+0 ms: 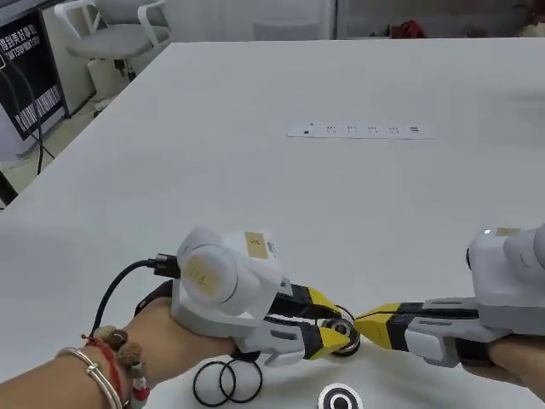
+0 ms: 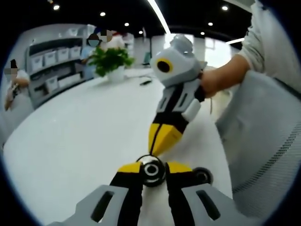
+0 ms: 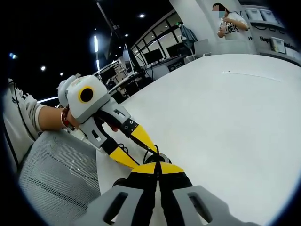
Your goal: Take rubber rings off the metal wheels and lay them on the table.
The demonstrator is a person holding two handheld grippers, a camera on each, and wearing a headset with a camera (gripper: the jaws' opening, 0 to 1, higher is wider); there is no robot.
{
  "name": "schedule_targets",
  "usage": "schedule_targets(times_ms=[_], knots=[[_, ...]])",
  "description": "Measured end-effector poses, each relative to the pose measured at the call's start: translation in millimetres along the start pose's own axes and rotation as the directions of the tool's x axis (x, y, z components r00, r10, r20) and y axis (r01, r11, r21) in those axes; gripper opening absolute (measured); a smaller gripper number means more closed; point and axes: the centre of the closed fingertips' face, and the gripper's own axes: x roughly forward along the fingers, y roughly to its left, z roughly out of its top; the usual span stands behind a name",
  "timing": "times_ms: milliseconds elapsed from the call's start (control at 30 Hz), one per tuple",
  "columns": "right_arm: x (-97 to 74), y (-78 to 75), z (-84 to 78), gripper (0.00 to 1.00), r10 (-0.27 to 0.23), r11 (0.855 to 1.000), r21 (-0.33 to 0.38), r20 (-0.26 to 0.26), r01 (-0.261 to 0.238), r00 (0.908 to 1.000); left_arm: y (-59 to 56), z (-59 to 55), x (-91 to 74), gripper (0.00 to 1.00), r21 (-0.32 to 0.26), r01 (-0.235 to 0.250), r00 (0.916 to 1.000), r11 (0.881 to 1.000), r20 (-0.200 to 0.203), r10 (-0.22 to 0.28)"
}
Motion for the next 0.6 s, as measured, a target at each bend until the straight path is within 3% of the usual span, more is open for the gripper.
schedule_targets(times_ms=[167,400,600], knots=[[-12.7,2.3,9.2,0.0,-0.015,1.0,-0.01,0.019,0.015,0.9997,-0.8,19.3,-19.5,0.32,-0.003,0.014,0.9996,1.0,0.023,-0.014],[-42.8,8.1,17.6,0.0,-0.047,0.999,-0.006,0.058,0.048,0.9972,-2.9,46.9,-59.7,0.47,0.023,-0.006,0.9978,1.0,0.066,0.005],[-70.1,22.6,27.7,0.0,-0.076,0.997,0.008,0.104,0.076,0.9916,-5.1,53.6,-98.8,0.6,0.033,-0.06,0.9934,0.998,0.1,0.057]])
